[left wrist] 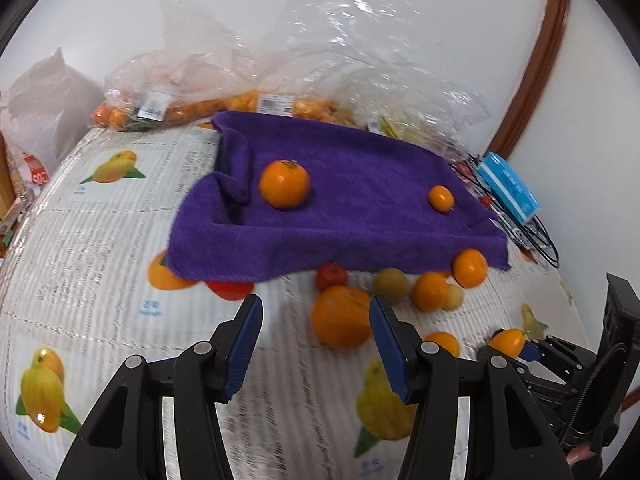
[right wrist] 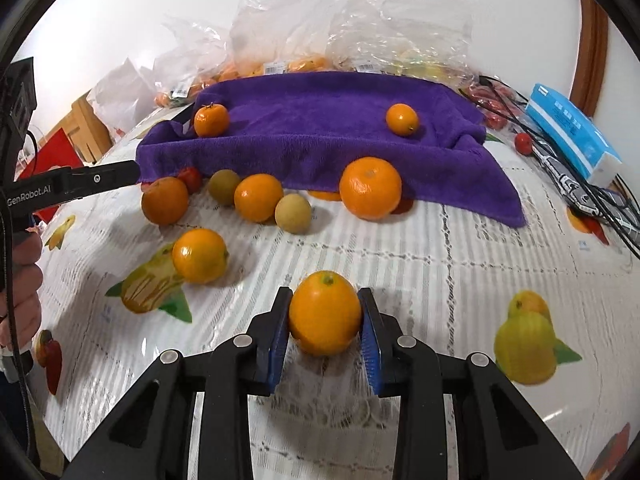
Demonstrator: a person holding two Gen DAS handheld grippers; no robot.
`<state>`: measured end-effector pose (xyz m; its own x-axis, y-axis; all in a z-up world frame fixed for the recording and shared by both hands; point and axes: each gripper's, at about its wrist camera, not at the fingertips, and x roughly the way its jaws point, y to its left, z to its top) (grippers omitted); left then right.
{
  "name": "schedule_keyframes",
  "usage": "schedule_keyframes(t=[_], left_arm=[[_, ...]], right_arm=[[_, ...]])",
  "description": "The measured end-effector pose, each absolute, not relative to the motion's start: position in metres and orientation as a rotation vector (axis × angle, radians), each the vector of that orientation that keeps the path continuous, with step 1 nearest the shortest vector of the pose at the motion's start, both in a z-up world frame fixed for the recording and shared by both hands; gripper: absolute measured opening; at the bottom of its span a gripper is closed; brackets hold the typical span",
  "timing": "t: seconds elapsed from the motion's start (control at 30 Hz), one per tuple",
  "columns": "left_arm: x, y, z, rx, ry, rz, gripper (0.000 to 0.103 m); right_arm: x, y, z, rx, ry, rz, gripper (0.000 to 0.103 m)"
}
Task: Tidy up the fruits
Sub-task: 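Grasp a large orange with the left tool while the right tool grasps an oval orange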
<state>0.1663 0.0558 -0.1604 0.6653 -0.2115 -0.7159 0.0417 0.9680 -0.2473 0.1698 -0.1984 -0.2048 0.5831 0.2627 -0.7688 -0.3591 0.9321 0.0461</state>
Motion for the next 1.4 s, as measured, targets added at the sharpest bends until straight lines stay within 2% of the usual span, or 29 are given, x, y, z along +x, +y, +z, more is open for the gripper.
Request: schedule_keyframes(t=[0.3,0.47,0.53,1.07,1.13,1.2,1.33,1.4], left_arm=[[0.181,0.029,-0.188,-0.181,0.928,-0.116,0.055],[0.184,0.022,-0.191,-0.161,0.883,-0.067,0.053],[0.184,0.02,-0.192,-0.143,0.871,-0.049,0.048],[0.183,0.023,-0.193,-0.177,0.857,-0.058,0.048],[0.182,0.024,-0.193,-0.191,0.851,-0.069,0.041],[0.179,0.027,-0.193,-0.216,0.846,-0.082,0.041],[0.176,0.029,-0.191,-0.245,0.827,-0.106,0.041],[0.176,0.028,-0.19,-0.24,0.822,-0.106,0.041]], right_arm=[[0.163,-0.215,-0.203,-0.082,0.857,0.308,0.033],[0.165,-0.228,-0.203,-0.008,0.86,0.301,0.033],[0.165,-0.228,-0.204,-0.003,0.861,0.302,0.033],[0.164,-0.223,-0.204,-0.029,0.861,0.306,0.034],[0.164,-0.222,-0.204,-0.037,0.861,0.302,0.034],[0.164,-0.222,-0.204,-0.037,0.86,0.302,0.034],[0.165,-0.23,-0.204,0.009,0.859,0.31,0.026],[0.165,-0.232,-0.204,0.024,0.859,0.314,0.026]])
